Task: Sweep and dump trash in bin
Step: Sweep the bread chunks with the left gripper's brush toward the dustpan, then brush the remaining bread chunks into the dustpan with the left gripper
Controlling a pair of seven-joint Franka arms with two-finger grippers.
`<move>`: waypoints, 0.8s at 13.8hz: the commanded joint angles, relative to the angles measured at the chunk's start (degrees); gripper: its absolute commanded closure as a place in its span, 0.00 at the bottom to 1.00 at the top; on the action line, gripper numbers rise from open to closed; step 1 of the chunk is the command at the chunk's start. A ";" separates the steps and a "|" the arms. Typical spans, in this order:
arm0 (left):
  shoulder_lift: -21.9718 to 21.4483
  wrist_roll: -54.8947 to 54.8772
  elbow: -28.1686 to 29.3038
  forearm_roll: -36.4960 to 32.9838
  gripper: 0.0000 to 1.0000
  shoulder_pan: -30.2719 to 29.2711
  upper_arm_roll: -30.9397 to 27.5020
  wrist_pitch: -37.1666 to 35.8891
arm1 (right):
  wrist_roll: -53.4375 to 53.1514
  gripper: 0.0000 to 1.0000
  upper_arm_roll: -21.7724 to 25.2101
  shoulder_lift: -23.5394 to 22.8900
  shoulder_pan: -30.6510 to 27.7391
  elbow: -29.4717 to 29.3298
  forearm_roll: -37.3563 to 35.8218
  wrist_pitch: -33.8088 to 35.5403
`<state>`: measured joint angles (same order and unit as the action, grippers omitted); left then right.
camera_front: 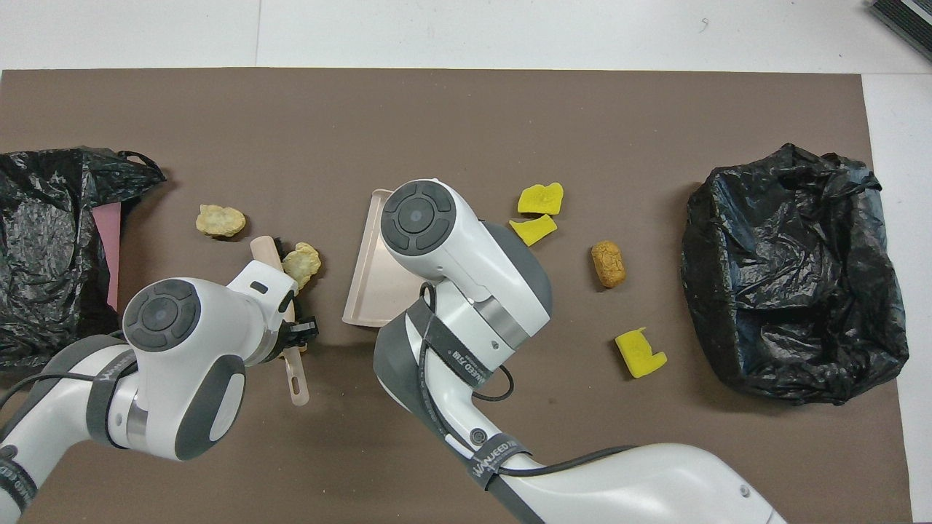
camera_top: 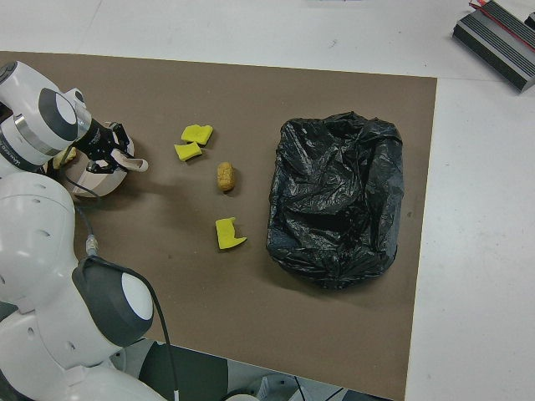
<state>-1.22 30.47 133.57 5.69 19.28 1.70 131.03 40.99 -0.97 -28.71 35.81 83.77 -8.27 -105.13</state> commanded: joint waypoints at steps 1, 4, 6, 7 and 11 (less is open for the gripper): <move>5.16 -0.32 -10.92 0.99 1.00 -0.29 -1.00 -5.94 | 3.92 1.00 -0.27 4.45 -0.04 7.61 -0.96 -4.62; 5.52 -6.18 -16.58 0.90 1.00 -4.59 -1.17 -11.14 | 4.71 1.00 -0.35 5.68 0.23 9.65 -1.22 -5.00; 5.70 -10.41 -16.76 0.11 1.00 -8.37 -1.26 -11.33 | 5.59 1.00 -0.44 5.86 0.75 9.74 -1.22 -4.82; 5.79 -13.22 -16.76 -0.59 1.00 -10.91 -1.26 -11.33 | 5.59 1.00 -0.53 5.86 0.84 9.65 -1.22 -4.64; 7.80 -25.61 -17.37 -3.58 1.00 -19.62 -1.26 -10.02 | 4.72 1.00 -0.70 5.86 1.11 9.57 -0.78 -5.26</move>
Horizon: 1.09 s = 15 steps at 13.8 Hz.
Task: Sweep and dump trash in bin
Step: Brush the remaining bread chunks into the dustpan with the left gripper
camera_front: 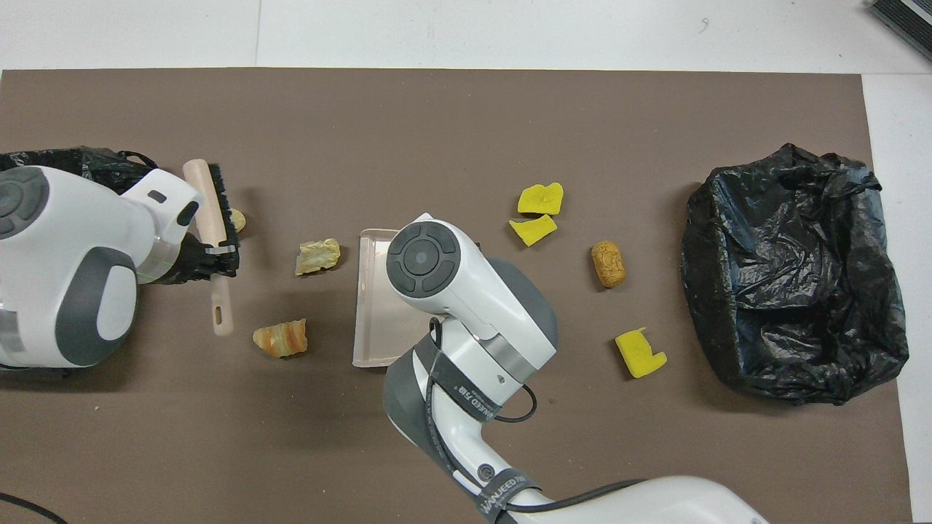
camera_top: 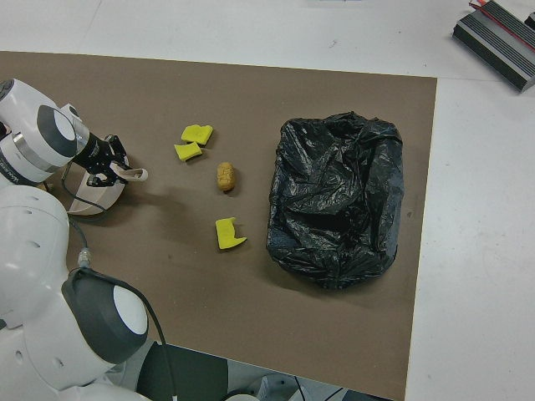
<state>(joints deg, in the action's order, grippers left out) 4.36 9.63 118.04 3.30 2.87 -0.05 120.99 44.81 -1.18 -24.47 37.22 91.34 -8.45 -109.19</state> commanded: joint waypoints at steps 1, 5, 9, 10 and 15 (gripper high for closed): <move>3.54 -5.58 -2.28 -1.36 1.00 -3.40 0.40 0.82 | 0.72 1.00 -0.49 1.62 -0.31 2.00 -0.52 -1.12; 7.07 -8.91 -2.99 -4.26 1.00 -3.31 0.58 2.76 | -0.42 1.00 -0.49 1.80 -0.31 2.00 0.01 0.38; 6.63 -9.80 -1.24 -3.92 1.00 2.82 1.02 2.41 | -3.59 1.00 -1.19 1.80 -0.31 2.00 0.01 0.38; 6.37 -10.15 -0.89 -3.74 1.00 4.32 1.19 2.24 | -3.59 1.00 -1.19 1.88 -0.31 2.00 0.10 0.38; 3.91 -13.83 2.54 -3.39 1.00 15.04 1.46 0.93 | -3.59 1.00 -1.28 1.88 -0.40 2.00 0.01 0.38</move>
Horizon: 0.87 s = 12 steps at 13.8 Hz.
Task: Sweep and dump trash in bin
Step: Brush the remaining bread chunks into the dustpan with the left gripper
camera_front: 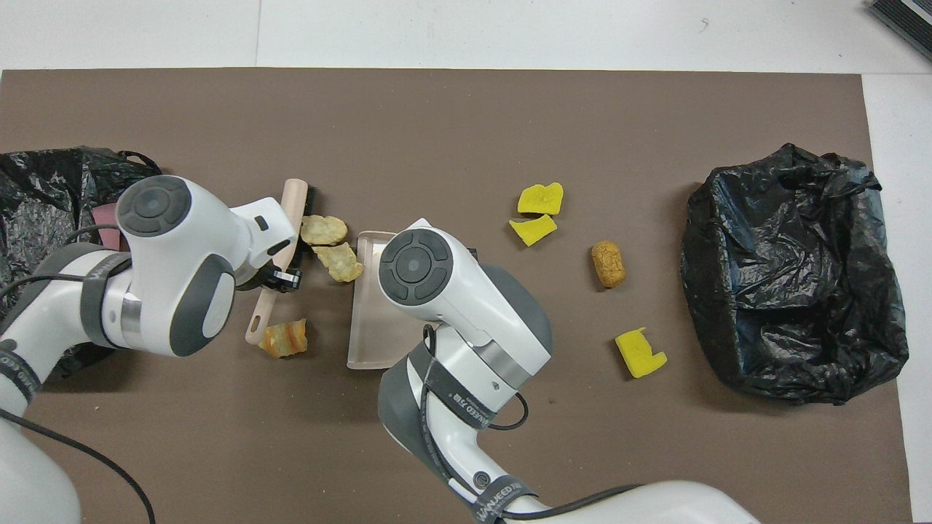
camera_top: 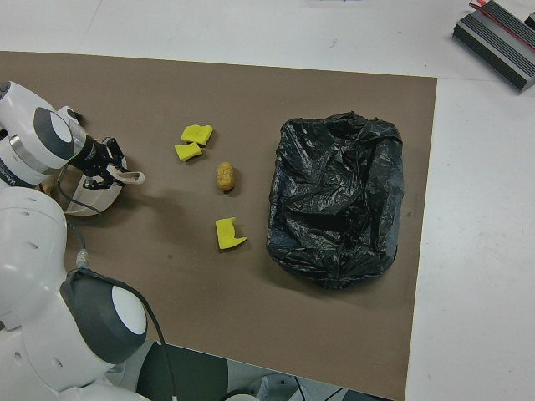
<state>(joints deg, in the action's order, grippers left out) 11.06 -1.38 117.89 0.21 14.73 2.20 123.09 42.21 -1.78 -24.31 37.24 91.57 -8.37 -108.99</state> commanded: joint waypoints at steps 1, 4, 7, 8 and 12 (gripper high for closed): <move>-3.06 -3.71 2.61 -0.21 1.00 4.94 -0.71 -2.92 | -0.99 1.00 -0.68 1.72 -0.42 1.77 -0.07 0.18; -4.81 -3.11 2.17 3.03 1.00 7.42 -0.71 -5.75 | -0.99 1.00 -0.68 1.63 -0.42 1.68 -0.07 0.01; -9.90 -1.36 2.08 4.27 1.00 5.24 -1.32 -10.92 | -0.64 1.00 -0.68 1.54 -0.50 1.60 -0.07 -0.78; -11.65 1.09 2.25 4.28 1.00 3.75 -1.32 -12.33 | -0.46 1.00 -0.68 1.54 -0.50 1.59 -0.07 -0.87; -15.89 8.14 3.30 4.19 1.00 -1.71 -1.58 -21.03 | 1.73 1.00 -0.68 1.54 -0.50 1.68 -0.16 -1.22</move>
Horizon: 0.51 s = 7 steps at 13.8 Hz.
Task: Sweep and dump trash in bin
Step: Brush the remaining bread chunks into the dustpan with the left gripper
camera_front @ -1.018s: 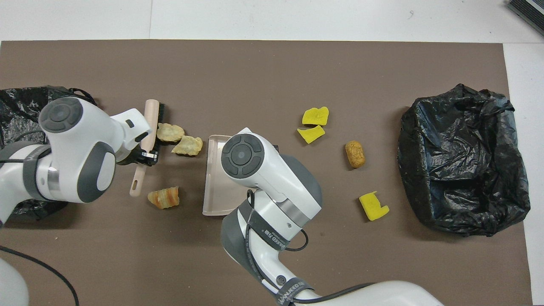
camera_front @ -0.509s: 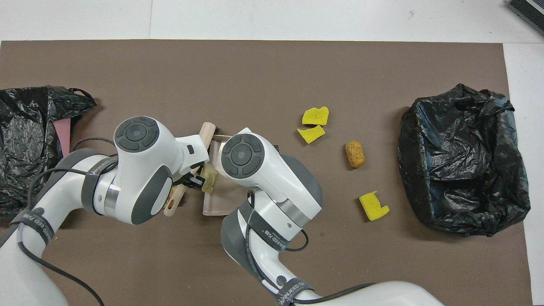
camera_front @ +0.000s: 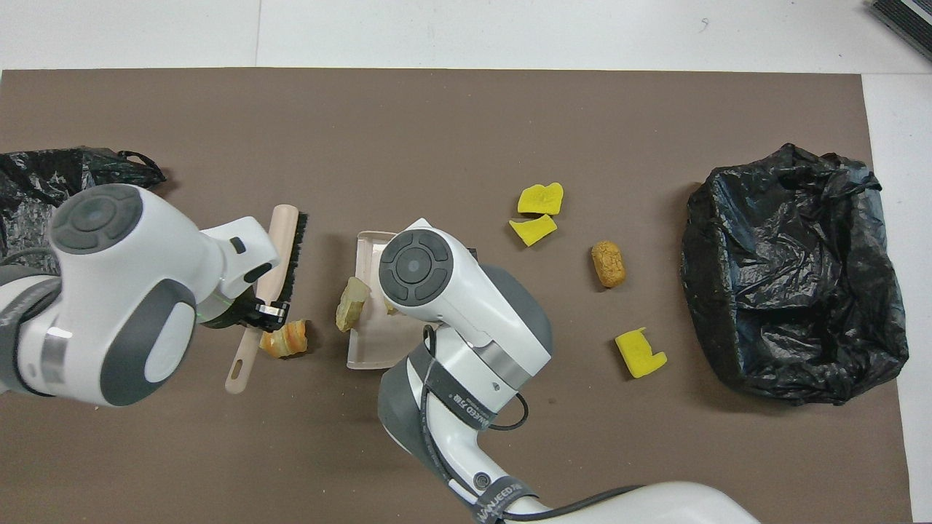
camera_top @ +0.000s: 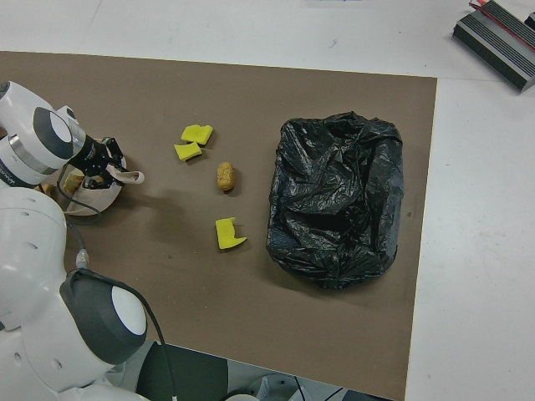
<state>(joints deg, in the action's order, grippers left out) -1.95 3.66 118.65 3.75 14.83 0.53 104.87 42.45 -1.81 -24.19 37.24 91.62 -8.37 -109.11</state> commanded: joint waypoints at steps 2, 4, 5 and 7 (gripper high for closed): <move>-6.29 5.11 8.32 0.56 1.00 -4.37 0.08 -1.35 | 2.72 1.00 -0.65 1.43 -0.50 1.72 -0.24 -2.15; -12.09 7.66 17.45 0.56 1.00 -7.44 0.17 3.13 | 5.09 1.00 -0.65 1.43 -0.50 1.72 -0.94 -1.98; -14.55 8.11 20.89 0.65 1.00 -7.45 0.26 5.24 | 5.97 1.00 -0.65 1.43 -0.42 1.63 -1.21 -1.46; -16.16 10.74 24.69 0.56 1.00 -6.58 0.69 7.97 | 7.72 1.00 -0.65 1.43 -0.50 1.81 -1.21 -2.24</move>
<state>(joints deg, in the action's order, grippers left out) -12.55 11.40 136.65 3.76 7.91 0.25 108.89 47.75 -1.85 -24.19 37.25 91.64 -8.53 -109.79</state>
